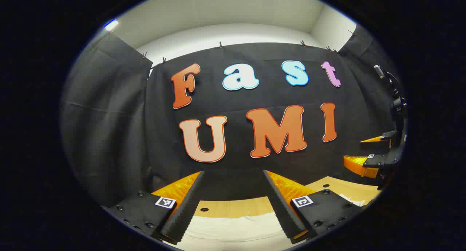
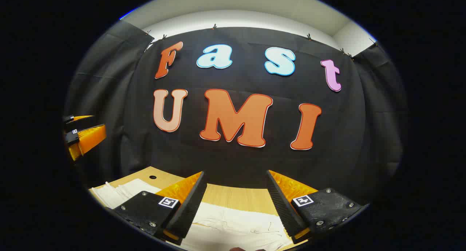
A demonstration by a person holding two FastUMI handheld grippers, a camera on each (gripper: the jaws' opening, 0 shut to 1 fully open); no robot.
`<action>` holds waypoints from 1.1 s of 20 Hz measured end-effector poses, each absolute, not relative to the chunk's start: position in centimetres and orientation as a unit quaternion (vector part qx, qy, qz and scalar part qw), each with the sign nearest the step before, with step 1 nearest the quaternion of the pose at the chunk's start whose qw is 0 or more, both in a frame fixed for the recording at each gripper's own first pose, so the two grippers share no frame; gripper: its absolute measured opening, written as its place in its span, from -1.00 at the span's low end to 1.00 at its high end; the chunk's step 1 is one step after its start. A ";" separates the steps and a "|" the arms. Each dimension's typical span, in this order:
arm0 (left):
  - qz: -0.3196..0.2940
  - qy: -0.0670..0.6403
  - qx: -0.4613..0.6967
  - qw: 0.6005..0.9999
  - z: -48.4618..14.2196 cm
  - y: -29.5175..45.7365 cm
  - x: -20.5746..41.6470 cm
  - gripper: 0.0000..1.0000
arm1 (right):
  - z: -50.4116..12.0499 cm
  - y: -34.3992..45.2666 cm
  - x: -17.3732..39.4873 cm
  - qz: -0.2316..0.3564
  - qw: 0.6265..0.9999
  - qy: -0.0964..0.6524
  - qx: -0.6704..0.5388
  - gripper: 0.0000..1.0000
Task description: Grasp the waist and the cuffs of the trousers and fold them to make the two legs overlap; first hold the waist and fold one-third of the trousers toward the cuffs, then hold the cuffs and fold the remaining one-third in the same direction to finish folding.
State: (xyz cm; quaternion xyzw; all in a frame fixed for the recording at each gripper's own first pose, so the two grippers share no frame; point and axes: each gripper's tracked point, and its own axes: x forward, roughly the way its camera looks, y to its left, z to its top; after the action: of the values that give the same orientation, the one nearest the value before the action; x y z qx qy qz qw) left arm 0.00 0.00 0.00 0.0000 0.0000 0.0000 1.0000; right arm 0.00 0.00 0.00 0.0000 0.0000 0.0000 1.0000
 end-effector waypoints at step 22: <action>-0.018 0.012 -0.028 0.999 -1.4 3.5 5.7 0.97 | -0.6 0.4 2.2 -0.038 0.998 0.044 0.001 0.96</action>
State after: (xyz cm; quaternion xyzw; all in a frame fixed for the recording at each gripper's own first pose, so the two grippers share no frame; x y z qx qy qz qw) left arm 5.70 3.45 -1.35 -0.0284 0.0123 -0.0180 0.9994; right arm 2.20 0.43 -0.58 0.0015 0.0440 -0.0380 0.9983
